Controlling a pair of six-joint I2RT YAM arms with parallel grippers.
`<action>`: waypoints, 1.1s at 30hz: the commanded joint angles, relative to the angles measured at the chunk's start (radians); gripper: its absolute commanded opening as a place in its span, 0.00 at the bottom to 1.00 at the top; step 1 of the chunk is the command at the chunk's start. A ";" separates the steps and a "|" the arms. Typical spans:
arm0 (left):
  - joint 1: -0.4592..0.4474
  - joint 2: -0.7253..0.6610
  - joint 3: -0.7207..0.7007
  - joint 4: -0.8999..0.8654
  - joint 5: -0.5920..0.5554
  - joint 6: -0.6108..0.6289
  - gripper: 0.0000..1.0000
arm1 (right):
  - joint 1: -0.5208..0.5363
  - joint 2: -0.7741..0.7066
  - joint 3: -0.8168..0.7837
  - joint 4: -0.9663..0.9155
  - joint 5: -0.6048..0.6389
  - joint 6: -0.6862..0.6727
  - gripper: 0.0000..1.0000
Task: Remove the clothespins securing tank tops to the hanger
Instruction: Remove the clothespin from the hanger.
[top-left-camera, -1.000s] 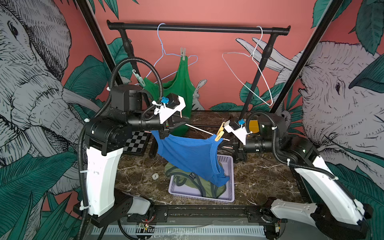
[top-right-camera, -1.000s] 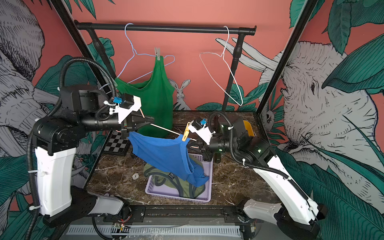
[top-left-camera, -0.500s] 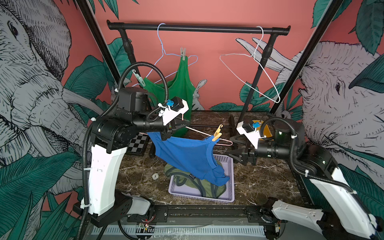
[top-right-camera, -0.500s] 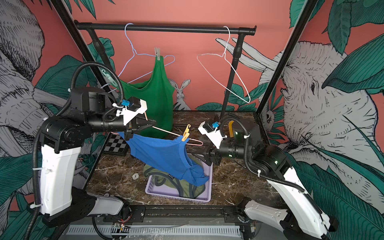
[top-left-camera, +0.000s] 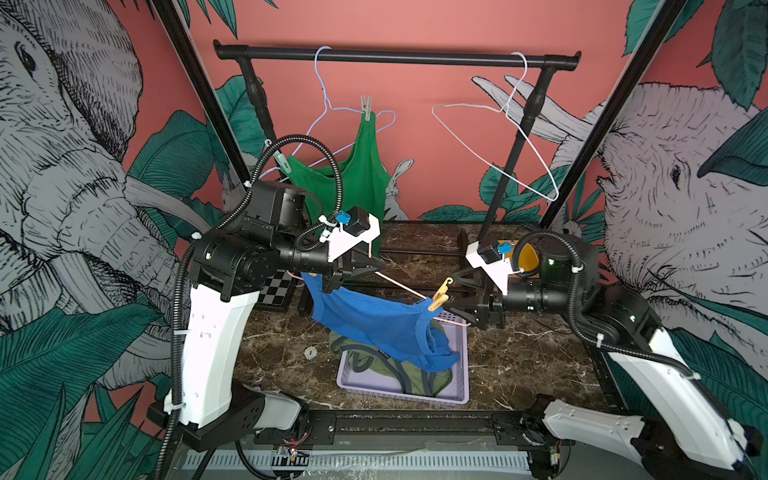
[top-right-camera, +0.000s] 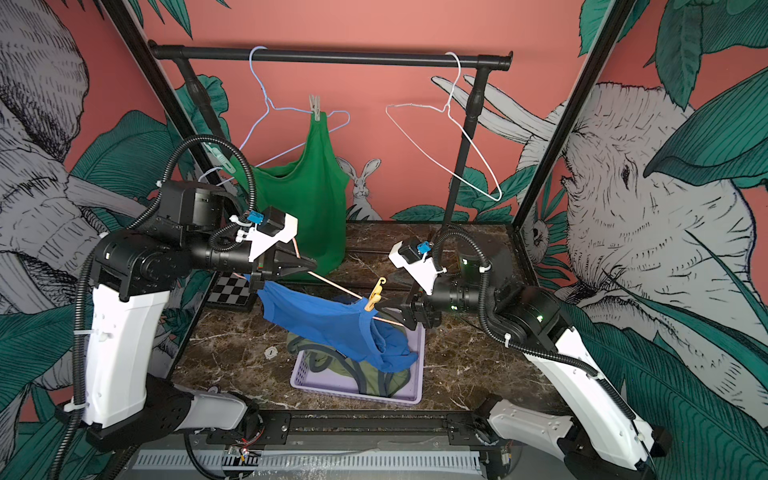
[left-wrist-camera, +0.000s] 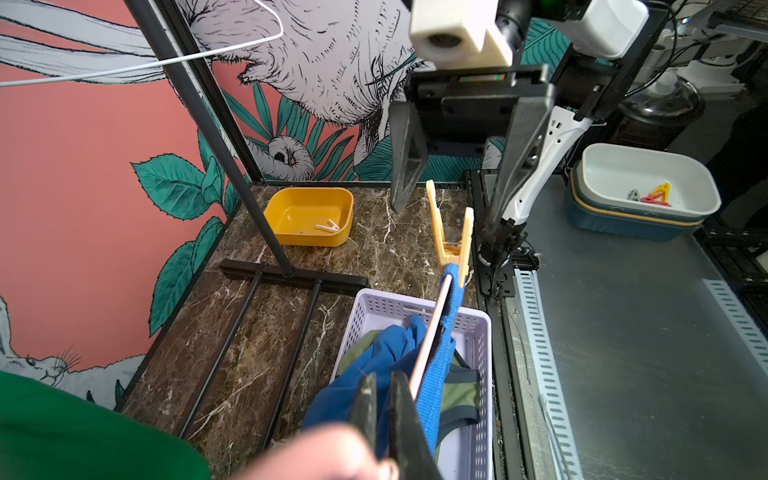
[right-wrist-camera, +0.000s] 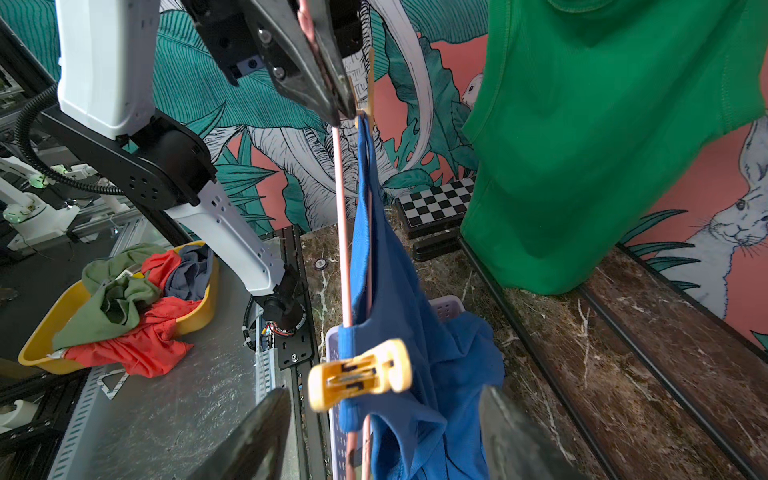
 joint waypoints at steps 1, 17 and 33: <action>0.002 0.006 0.019 -0.006 0.057 0.014 0.00 | 0.002 -0.021 0.000 0.096 -0.079 0.012 0.69; 0.002 -0.010 0.017 -0.005 0.067 0.009 0.00 | 0.002 -0.023 -0.044 0.164 -0.122 0.043 0.44; 0.002 -0.020 0.027 -0.008 0.077 0.009 0.00 | 0.001 -0.031 -0.070 0.192 -0.139 0.060 0.26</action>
